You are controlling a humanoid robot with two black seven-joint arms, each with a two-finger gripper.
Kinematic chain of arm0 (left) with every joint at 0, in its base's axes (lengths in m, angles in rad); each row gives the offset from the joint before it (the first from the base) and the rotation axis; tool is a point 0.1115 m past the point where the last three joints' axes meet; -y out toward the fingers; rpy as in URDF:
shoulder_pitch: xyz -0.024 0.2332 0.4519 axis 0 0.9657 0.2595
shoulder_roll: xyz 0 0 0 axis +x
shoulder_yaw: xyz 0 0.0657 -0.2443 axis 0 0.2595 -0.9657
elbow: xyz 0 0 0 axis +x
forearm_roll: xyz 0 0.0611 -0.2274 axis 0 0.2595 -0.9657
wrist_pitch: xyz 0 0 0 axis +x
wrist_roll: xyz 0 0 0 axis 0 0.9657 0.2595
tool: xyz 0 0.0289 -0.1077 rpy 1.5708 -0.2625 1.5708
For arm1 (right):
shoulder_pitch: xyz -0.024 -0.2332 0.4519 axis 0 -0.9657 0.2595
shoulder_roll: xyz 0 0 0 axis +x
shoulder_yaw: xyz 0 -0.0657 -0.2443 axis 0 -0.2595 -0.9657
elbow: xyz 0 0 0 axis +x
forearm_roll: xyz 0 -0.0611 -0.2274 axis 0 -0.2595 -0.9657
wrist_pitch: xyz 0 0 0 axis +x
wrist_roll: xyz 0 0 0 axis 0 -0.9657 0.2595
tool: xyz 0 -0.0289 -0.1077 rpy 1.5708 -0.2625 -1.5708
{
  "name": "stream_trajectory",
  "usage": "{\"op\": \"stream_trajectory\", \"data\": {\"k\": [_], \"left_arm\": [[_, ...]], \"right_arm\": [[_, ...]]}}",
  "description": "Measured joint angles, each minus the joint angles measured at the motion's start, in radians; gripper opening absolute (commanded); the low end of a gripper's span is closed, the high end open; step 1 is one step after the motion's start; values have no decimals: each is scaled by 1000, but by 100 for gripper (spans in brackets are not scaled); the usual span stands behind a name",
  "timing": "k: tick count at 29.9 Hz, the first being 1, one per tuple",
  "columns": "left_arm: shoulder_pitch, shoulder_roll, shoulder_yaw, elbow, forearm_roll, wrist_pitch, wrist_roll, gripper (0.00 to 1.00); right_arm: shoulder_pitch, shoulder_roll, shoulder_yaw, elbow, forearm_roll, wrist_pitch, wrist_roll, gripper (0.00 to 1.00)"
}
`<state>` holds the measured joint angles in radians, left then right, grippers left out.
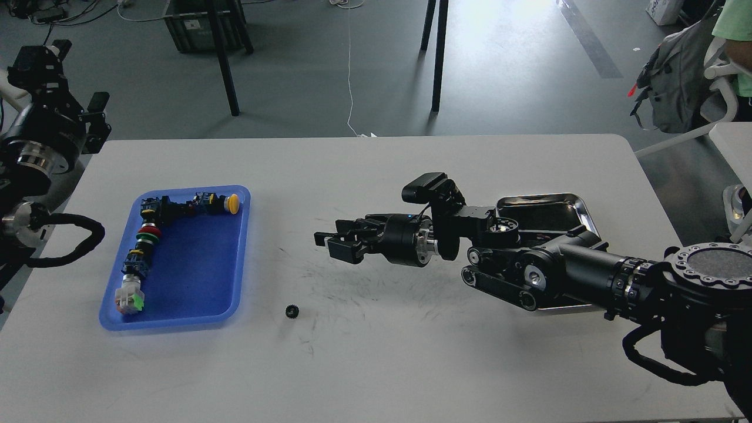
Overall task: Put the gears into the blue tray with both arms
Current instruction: 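Lift and withdraw the right gripper back beside the metal tray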
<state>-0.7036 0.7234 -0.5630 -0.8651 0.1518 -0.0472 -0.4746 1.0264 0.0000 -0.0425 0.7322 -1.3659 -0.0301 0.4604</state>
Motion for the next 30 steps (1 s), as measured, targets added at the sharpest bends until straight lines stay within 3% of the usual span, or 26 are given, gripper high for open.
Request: {"op": "stream_trajectory", "data": {"k": [8, 11, 13, 19, 30], "left_arm": [[9, 5, 2, -67, 30, 73, -1, 99], [16, 7, 7, -81, 78, 86, -2, 99], [22, 10, 26, -91, 97, 89, -2, 99], [25, 48, 53, -139, 109, 56, -3, 99], [15, 174, 88, -305, 170, 10, -3, 99]], "right_arm": [[6, 0, 119, -41, 101, 0, -6, 68], [11, 0, 189, -53, 120, 0, -6, 80], [18, 0, 239, -62, 140, 0, -7, 81], [44, -15, 339, -79, 268, 0, -18, 84], [79, -190, 414, -109, 540, -4, -22, 84]]}}
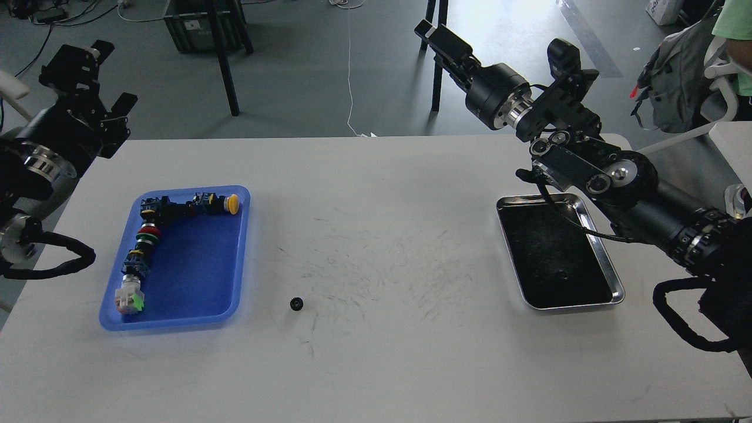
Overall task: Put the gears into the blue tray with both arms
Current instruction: 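Lift and withdraw the right gripper back beside the metal tray, then swing the left gripper over the blue tray toward the black gear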
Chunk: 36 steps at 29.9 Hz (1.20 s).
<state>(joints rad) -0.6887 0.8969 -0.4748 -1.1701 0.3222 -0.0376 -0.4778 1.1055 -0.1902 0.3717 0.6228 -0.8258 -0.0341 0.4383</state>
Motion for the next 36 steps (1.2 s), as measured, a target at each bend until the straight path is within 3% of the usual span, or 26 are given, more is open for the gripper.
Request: {"op": "stream_trajectory", "data": {"k": [10, 19, 25, 30, 36], "left_arm": [[13, 133, 23, -213, 196, -18, 0, 99], [-2, 190, 45, -345, 299, -98, -8, 99], [-4, 206, 45, -404, 587, -112, -11, 99], [6, 189, 49, -477, 810, -71, -11, 99], [30, 158, 125, -486, 962, 44, -11, 98]], "right_arm": [[-1, -108, 31, -58, 185, 0, -3, 84], [-19, -200, 34, -65, 271, -11, -3, 84], [-54, -257, 34, -66, 348, -23, -3, 87], [-91, -289, 40, -66, 376, -41, -3, 88], [-122, -303, 66, -66, 381, -45, -2, 88]]}}
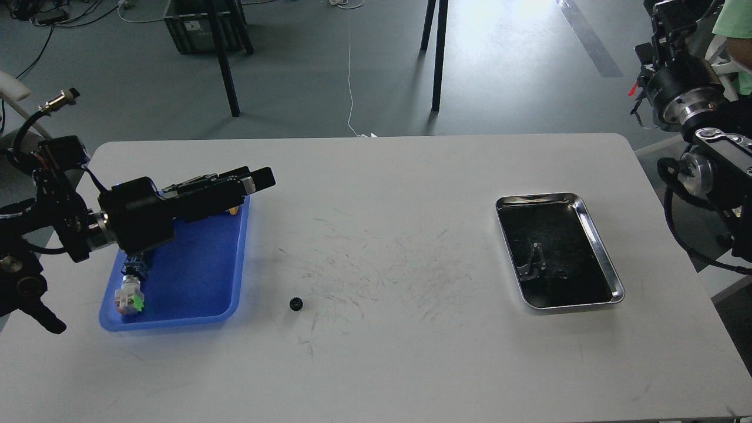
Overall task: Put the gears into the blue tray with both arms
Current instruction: 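Swing the left gripper over the blue tray toward the black gear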
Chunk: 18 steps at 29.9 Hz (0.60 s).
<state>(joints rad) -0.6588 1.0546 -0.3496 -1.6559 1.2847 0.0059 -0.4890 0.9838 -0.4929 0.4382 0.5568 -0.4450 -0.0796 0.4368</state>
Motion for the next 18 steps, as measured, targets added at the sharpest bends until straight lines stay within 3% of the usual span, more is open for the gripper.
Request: {"op": "stream_trajectory", "data": {"k": [5, 18], "left_arm": [[1, -21, 67, 5, 121, 137, 0, 98], [38, -84, 161, 75, 529, 237, 0, 99]], "right_arm": [[-14, -2, 5, 0, 1, -5, 0, 88], [-34, -1, 21, -8, 16, -17, 0, 90]]}}
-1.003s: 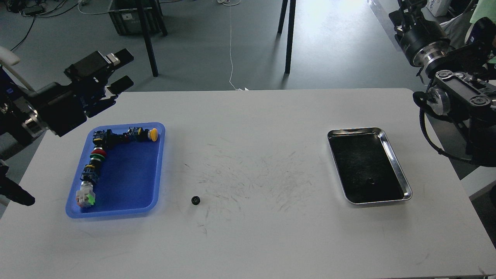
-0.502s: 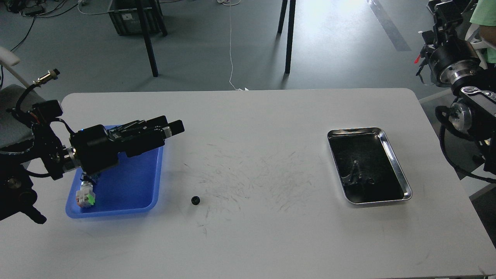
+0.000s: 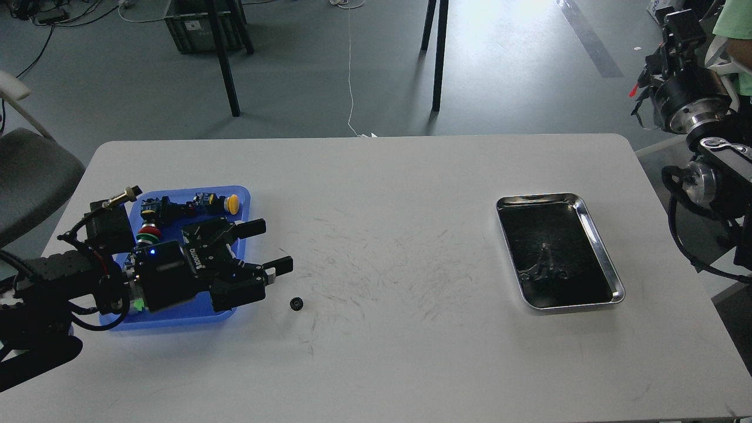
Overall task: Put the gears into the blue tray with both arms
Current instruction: 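Swing the left gripper over the blue tray toward the black gear, then lower the left gripper and grasp the black gear on the table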
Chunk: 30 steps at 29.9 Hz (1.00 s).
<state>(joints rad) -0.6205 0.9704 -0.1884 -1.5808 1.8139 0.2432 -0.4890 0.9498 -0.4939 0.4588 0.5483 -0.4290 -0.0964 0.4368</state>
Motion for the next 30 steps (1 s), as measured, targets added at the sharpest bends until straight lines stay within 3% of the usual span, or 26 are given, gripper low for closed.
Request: {"op": "stream_trajectory", "data": {"k": [10, 30], "left_arm": [[45, -132, 5, 146, 226, 25, 0, 98], [82, -276, 7, 340, 336, 72, 0, 91]], "right_arm": [[-78, 0, 1, -4, 134, 17, -36, 94], [-115, 110, 14, 13, 160, 16, -14, 94]]}}
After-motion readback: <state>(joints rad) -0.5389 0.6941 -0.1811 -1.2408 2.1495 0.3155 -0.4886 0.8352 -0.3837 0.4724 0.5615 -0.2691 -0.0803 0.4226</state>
